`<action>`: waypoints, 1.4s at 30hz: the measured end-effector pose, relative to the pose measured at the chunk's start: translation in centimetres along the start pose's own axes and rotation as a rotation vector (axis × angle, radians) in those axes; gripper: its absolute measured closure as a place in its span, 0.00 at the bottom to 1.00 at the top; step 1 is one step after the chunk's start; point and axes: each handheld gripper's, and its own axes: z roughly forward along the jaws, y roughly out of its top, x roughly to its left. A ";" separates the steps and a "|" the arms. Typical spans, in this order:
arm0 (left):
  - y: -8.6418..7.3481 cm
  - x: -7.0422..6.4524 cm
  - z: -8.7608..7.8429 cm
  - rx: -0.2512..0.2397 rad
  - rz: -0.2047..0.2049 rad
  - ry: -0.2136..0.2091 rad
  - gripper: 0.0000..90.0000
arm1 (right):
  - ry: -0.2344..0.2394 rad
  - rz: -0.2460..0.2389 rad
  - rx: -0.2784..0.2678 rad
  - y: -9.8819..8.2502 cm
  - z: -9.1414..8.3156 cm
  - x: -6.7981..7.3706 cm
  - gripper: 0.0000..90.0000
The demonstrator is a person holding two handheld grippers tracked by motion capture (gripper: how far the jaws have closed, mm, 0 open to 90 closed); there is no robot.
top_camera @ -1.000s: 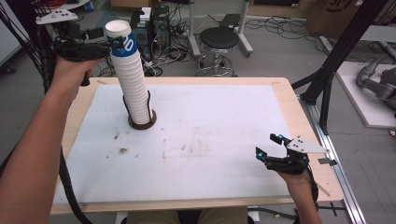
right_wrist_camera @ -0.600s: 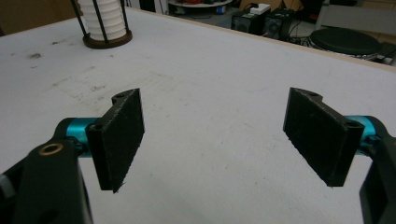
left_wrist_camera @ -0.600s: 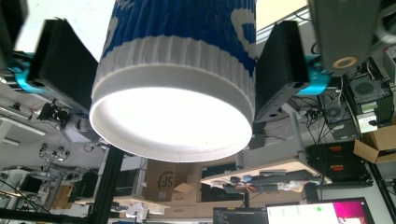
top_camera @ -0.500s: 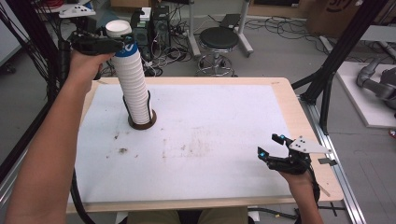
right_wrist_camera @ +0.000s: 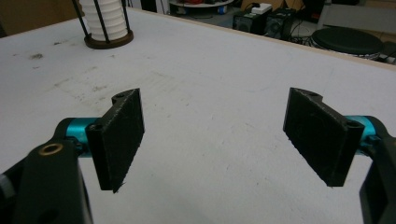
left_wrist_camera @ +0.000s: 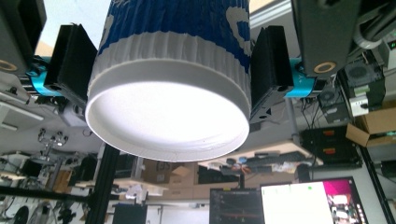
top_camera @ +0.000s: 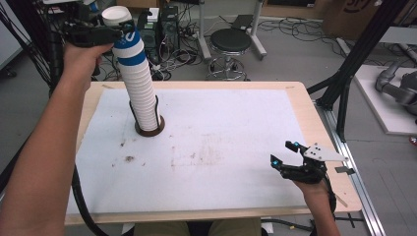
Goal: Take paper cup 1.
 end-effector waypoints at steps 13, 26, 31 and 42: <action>2.7 0.4 -4.2 -0.130 -0.014 0.020 0.31 | 0.007 0.002 0.000 0.0 0.1 0.1 0.23; 0.6 0.5 -9.7 -0.144 0.003 -0.011 0.31 | 0.005 0.006 0.002 0.2 0.1 0.3 0.23; -1.1 0.0 -11.4 -0.146 0.009 -0.041 0.31 | 0.007 0.008 -0.002 0.2 0.2 0.4 0.23; -7.0 -2.3 -12.7 -0.104 0.014 -0.120 0.31 | 0.018 -0.002 0.009 0.2 0.6 0.7 0.23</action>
